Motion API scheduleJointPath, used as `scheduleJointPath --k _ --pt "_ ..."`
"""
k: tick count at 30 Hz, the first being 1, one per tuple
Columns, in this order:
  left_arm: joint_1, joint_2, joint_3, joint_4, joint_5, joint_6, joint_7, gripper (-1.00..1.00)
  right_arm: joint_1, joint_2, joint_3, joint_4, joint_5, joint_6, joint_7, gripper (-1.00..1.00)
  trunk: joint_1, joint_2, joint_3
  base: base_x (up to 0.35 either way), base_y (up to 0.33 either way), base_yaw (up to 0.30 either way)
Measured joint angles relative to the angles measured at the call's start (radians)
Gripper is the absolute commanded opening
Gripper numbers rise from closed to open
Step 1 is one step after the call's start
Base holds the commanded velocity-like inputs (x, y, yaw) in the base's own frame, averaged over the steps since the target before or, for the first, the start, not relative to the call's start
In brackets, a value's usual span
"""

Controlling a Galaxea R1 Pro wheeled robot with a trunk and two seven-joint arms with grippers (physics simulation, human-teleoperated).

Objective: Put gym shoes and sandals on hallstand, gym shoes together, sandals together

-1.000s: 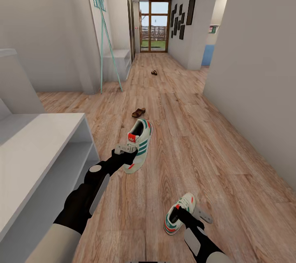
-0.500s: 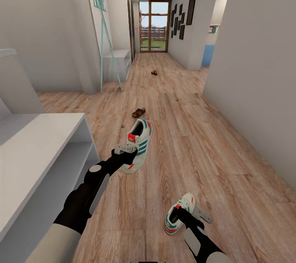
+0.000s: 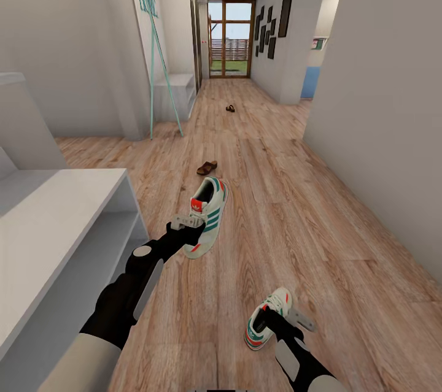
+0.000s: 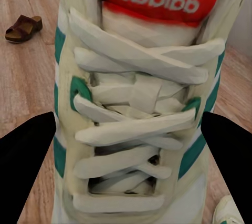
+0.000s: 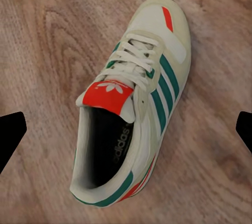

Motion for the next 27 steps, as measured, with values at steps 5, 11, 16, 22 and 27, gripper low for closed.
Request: scheduleJointPath --k 5,11,16,22,27 --pt "0.000 0.000 0.000 0.000 0.000 0.000 0.001 -1.00 0.000 0.000 0.000 -0.001 0.000 0.000 0.012 1.00 0.000 0.000 0.000 0.000 0.000 0.000" --pt "0.000 0.000 0.000 0.000 0.000 0.000 0.001 -1.00 0.000 -0.001 0.000 -0.001 0.000 0.000 0.023 1.00 0.000 0.000 0.000 0.000 0.000 0.000" --pt "0.000 0.000 0.000 0.000 0.000 0.000 0.000 -1.00 0.000 -0.001 0.000 -0.001 0.000 0.001 0.028 1.00 0.000 0.000 0.000 0.000 0.000 0.000" --pt "0.000 0.001 0.000 -0.001 0.001 0.001 0.000 -1.00 0.000 -0.001 0.000 -0.001 0.000 0.001 0.029 1.00 0.000 0.000 0.000 0.000 0.000 0.000" --pt "0.000 0.000 0.000 -0.001 0.000 0.000 0.000 -1.00 0.000 -0.001 0.000 -0.001 0.000 0.001 0.029 1.00 0.000 0.000 0.000 0.000 0.000 0.000"
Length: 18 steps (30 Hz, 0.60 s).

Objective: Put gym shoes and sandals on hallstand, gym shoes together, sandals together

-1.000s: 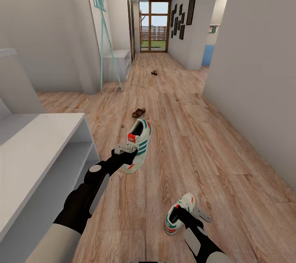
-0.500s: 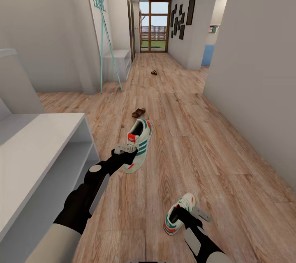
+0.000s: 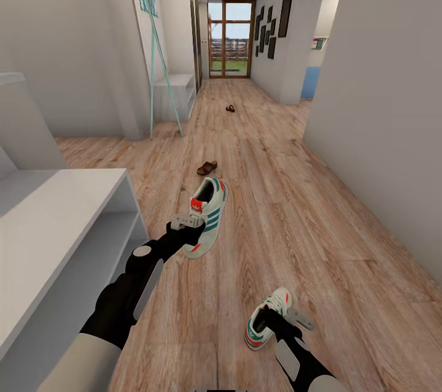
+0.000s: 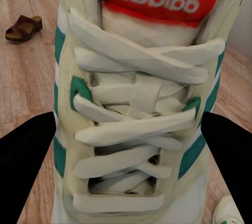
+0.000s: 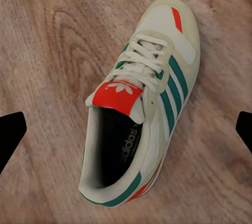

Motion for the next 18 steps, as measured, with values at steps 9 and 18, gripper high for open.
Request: scheduleJointPath --k 9,18 --pt "0.000 -0.001 0.000 0.000 0.000 0.000 0.001 -1.00 -0.001 0.003 0.000 0.010 -0.003 0.004 0.000 1.00 0.000 0.000 0.000 0.000 0.000 0.000" --pt "0.000 -0.001 0.000 0.000 0.000 0.000 0.002 -1.00 -0.006 0.004 0.001 0.017 -0.003 0.018 -0.003 1.00 0.000 0.000 0.000 0.000 0.000 0.000"
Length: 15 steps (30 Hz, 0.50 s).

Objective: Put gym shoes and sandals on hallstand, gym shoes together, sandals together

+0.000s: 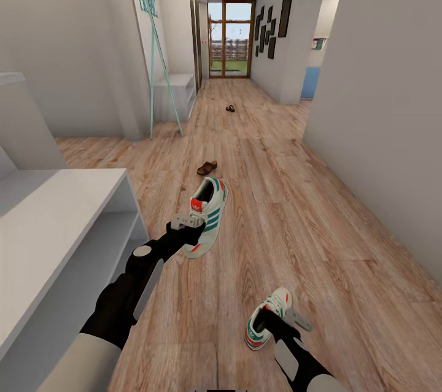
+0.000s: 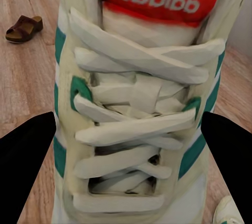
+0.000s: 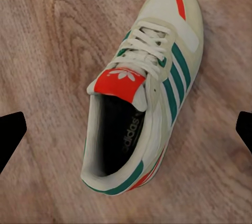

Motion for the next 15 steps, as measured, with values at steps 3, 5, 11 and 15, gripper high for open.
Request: scheduleJointPath --k 3,5,11,15 --pt "0.000 0.000 0.000 0.000 0.000 0.000 0.000 -1.00 -0.005 0.000 0.001 0.000 0.000 0.009 -0.003 1.00 0.000 0.000 0.000 0.000 0.000 0.000" --pt "0.000 0.000 0.000 0.000 0.000 0.000 0.000 -1.00 -0.017 0.000 0.001 0.000 0.000 0.021 -0.007 1.00 0.000 0.000 0.000 0.000 0.000 0.000" --pt "0.000 0.000 0.000 0.000 0.000 0.000 0.001 -1.00 -0.133 0.000 0.001 0.039 -0.001 0.094 -0.118 1.00 0.000 0.000 0.000 0.000 0.000 0.000" --pt "0.000 0.000 0.000 -0.001 0.000 0.000 0.001 -1.00 -0.201 0.000 0.001 0.091 -0.002 0.115 -0.197 1.00 0.000 0.000 0.000 0.000 0.000 0.000"
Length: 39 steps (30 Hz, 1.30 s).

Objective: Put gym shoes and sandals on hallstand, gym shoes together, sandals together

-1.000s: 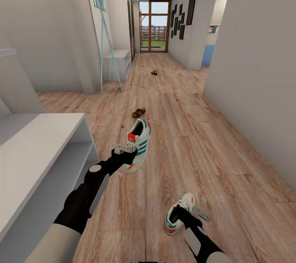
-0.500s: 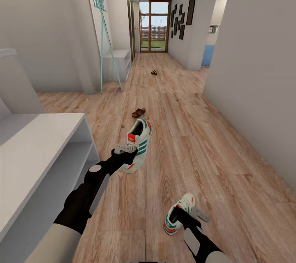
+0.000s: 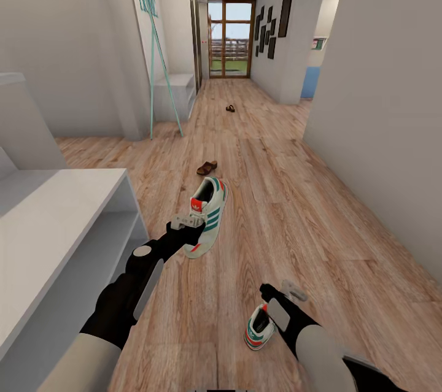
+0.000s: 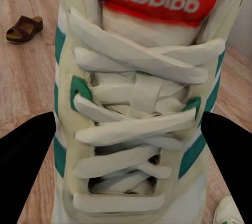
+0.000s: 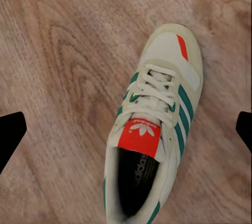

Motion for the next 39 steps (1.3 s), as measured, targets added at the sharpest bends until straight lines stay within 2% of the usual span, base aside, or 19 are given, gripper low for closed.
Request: scheduleJointPath --k 12,19,24,35,39 --pt "0.000 0.000 0.000 0.000 0.000 0.000 0.001 -1.00 -0.042 0.000 -0.003 0.031 -0.003 0.009 -0.045 1.00 0.000 0.000 0.000 0.000 0.000 0.000" --pt "0.000 0.000 0.000 -0.001 0.000 0.000 0.002 -1.00 -0.036 0.000 -0.006 0.060 -0.004 0.003 -0.048 1.00 0.000 0.000 0.000 0.000 0.000 0.000" --pt "0.000 0.000 0.000 -0.001 0.000 0.000 0.002 -1.00 -0.027 0.000 -0.007 0.097 -0.004 -0.031 -0.048 1.00 0.000 0.000 0.000 0.000 0.000 0.000" --pt "0.000 0.000 0.001 -0.002 0.000 0.000 0.002 -1.00 -0.008 0.000 -0.007 0.107 -0.005 -0.056 -0.047 1.00 0.000 0.000 0.000 0.000 0.000 0.000" --pt "0.000 0.000 0.020 -0.003 -0.001 0.002 0.003 -1.00 -0.005 0.000 -0.007 0.108 -0.005 -0.068 -0.047 1.00 0.000 0.000 0.000 0.000 0.000 0.000"
